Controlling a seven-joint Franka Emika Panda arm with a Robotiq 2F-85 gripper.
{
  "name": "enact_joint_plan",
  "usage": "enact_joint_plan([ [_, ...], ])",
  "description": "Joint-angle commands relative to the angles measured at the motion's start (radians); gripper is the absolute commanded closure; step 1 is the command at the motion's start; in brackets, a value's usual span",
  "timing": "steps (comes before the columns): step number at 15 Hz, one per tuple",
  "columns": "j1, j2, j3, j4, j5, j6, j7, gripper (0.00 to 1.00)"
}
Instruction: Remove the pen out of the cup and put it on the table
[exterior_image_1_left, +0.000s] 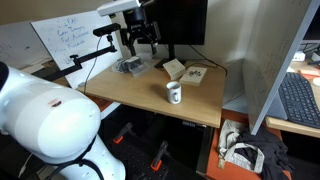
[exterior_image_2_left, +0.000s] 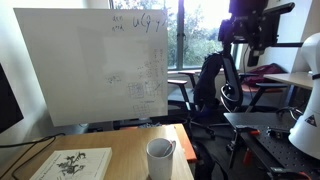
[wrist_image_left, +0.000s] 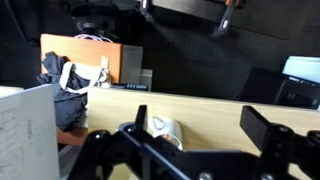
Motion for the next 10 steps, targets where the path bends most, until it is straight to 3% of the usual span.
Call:
enact_joint_plan([
  [1, 0.011, 0.213, -0.005, 0.045, -0.016, 0.130, -0.058, 0.00],
  [5, 0.002, 0.469, 0.004, 0.135, -0.031, 0.233, -0.075, 0.02],
  [6, 0.001, 0.526, 0.005, 0.171, -0.026, 0.236, -0.075, 0.26],
  [8, -0.001, 0.625, 0.008, 0.247, -0.030, 0.221, -0.068, 0.32],
  [10, -0.003, 0.712, 0.007, 0.322, -0.034, 0.210, -0.068, 0.47],
])
